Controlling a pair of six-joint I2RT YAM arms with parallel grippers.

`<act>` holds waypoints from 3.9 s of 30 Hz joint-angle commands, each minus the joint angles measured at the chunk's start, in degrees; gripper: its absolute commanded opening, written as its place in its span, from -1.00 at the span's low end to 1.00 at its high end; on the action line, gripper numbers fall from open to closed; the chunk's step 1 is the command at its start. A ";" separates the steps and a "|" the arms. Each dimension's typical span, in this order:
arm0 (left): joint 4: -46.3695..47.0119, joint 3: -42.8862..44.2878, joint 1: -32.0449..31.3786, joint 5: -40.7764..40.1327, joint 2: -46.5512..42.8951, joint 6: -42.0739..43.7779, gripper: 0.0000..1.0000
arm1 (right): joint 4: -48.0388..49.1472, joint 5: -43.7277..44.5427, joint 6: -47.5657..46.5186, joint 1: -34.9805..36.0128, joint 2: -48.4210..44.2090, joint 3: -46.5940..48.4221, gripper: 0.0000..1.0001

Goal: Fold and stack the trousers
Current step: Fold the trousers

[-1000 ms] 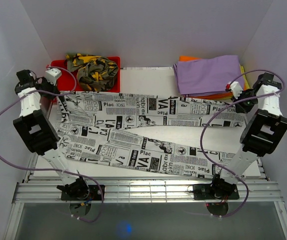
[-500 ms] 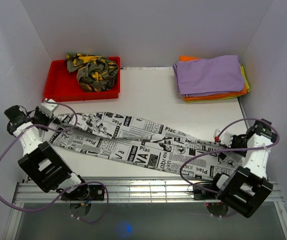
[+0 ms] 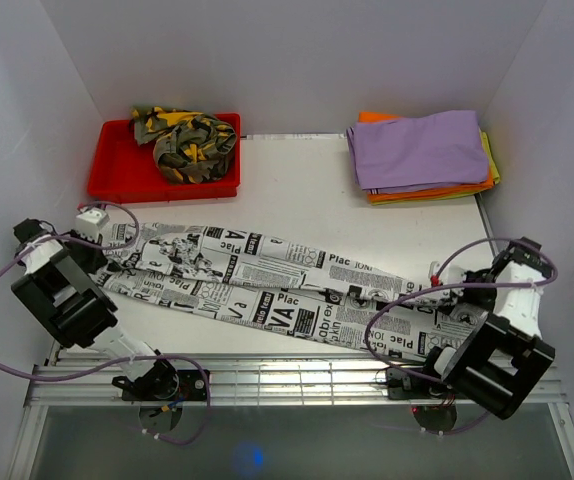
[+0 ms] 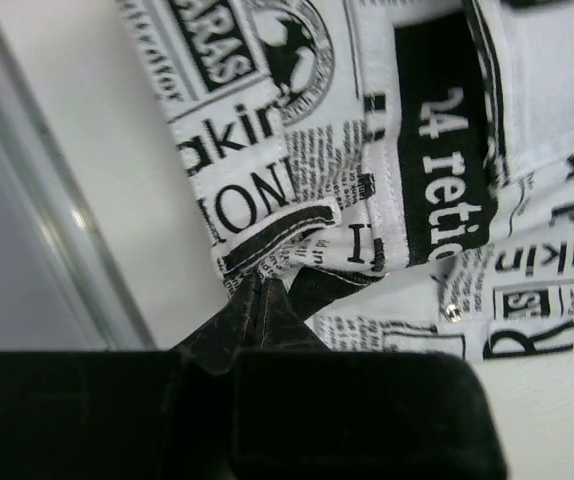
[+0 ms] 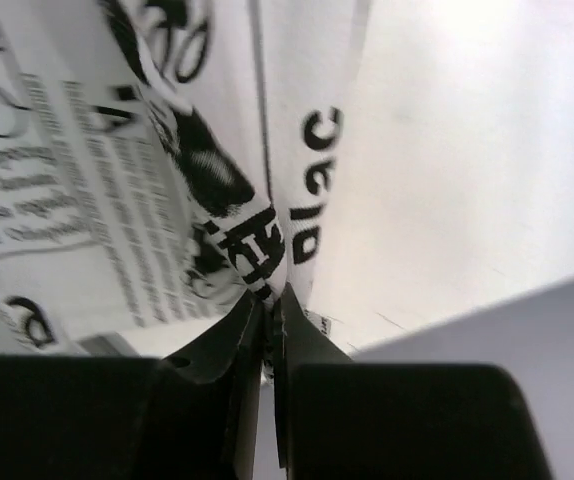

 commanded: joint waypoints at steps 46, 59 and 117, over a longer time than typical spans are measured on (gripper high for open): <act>-20.55 5.46 4.09 6.83 -7.60 11.71 0.11 | -0.37 -1.95 -9.16 -10.40 4.88 14.66 0.50; -13.96 6.07 -15.66 2.64 -7.46 -9.61 0.45 | -14.71 -4.62 11.58 -4.17 18.73 30.21 0.79; -12.03 4.32 -6.10 -19.71 17.53 -20.08 -0.95 | 2.33 -0.11 -11.63 -13.65 12.23 18.17 -0.85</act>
